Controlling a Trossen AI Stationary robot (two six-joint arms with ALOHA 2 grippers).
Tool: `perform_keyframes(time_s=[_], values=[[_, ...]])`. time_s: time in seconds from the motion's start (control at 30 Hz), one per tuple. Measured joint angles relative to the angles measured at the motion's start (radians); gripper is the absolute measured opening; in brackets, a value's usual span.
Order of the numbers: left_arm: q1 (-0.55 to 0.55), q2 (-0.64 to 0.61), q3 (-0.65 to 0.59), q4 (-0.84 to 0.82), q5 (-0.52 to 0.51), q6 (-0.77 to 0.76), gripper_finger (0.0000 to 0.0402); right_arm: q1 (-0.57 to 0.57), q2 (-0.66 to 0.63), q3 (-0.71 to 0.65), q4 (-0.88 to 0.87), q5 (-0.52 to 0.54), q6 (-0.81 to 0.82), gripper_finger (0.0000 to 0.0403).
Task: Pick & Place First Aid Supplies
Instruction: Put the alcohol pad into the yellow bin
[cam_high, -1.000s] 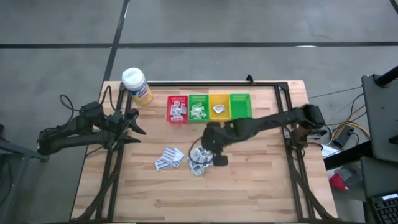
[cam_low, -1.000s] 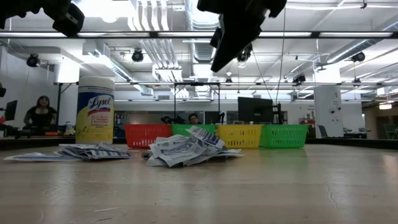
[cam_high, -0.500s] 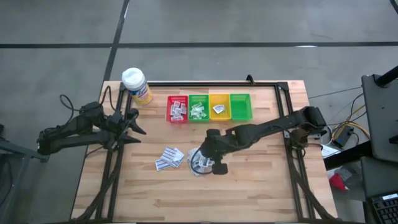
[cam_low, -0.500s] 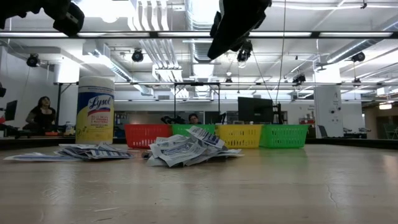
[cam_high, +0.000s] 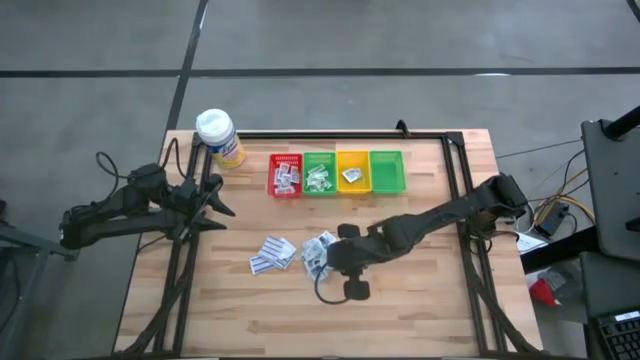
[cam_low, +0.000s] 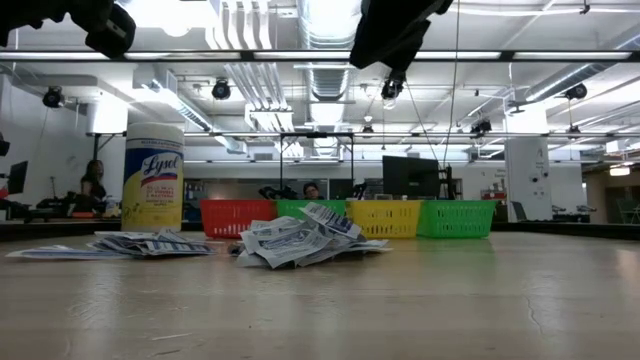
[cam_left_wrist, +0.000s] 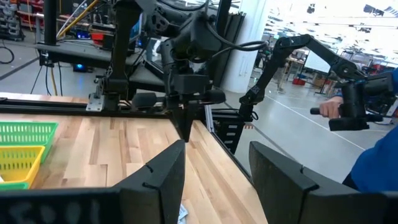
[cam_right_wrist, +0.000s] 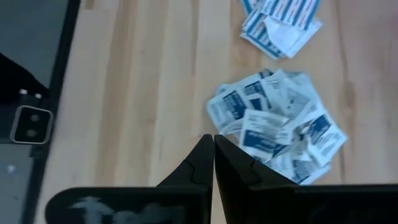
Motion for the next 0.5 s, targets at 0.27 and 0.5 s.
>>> perform_keyframes(time_s=[0.27,0.5], values=[[0.0,0.0,0.0,0.0,0.0,0.003,0.0175,0.041,0.016,0.006,0.009,0.049,0.156,0.0013],[0.0,0.0,0.0,0.0,0.0,0.002,0.0175,0.062,0.134,0.089,-0.006,0.058,0.14,0.0013]])
